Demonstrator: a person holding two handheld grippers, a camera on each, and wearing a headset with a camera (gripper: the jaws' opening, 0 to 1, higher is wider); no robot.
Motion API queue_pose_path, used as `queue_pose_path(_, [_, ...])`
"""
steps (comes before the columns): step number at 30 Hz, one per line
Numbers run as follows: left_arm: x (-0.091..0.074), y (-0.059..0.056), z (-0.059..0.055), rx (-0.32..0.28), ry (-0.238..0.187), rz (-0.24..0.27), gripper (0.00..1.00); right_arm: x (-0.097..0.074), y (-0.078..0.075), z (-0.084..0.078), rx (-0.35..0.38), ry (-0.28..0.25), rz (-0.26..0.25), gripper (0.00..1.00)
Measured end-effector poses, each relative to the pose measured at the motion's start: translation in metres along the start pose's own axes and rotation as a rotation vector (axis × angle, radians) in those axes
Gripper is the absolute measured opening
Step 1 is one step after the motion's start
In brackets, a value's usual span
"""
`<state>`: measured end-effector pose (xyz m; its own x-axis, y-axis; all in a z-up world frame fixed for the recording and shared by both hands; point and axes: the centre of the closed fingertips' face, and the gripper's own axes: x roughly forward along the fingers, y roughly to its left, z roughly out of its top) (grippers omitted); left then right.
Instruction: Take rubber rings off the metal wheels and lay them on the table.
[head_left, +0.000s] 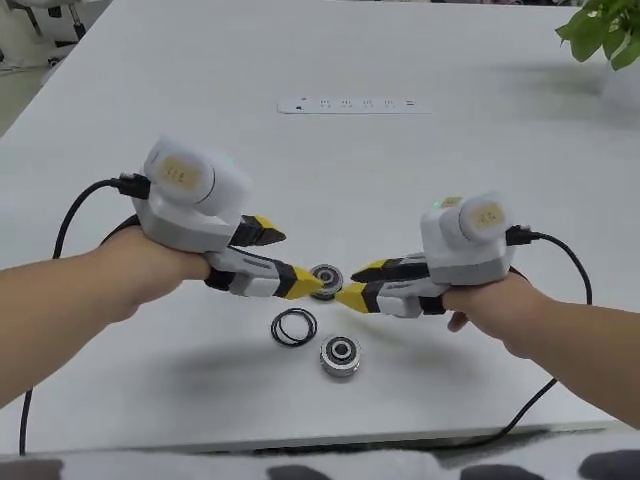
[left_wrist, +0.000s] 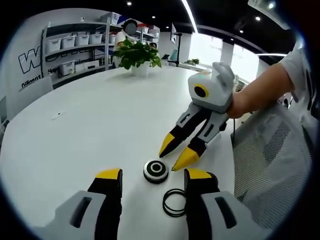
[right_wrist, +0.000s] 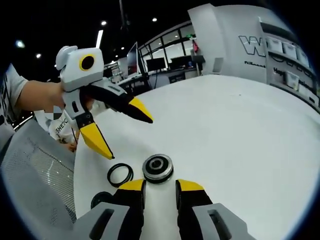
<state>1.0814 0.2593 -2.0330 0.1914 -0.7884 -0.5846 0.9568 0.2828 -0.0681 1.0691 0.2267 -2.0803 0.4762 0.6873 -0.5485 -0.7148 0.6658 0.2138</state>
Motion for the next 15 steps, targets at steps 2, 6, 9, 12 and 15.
queue_pose_path(2, [0.003,0.000,0.000,-0.001,0.001,-0.001,0.45,0.001,0.001,0.000,-0.007,0.001,0.001,0.21])
queue_pose_path(6, [0.007,-0.001,-0.002,0.002,0.008,-0.004,0.43,0.002,0.001,-0.001,-0.017,0.000,0.001,0.20])
queue_pose_path(9, [0.012,-0.002,-0.005,0.001,0.020,-0.010,0.41,0.004,0.001,-0.002,-0.025,0.001,0.002,0.19])
queue_pose_path(12, [0.015,-0.004,-0.007,0.002,0.028,-0.016,0.39,0.006,0.002,-0.002,-0.040,0.002,0.002,0.17])
queue_pose_path(15, [0.019,-0.008,-0.008,0.004,0.036,-0.026,0.37,0.007,0.003,-0.003,-0.054,0.001,0.001,0.16])
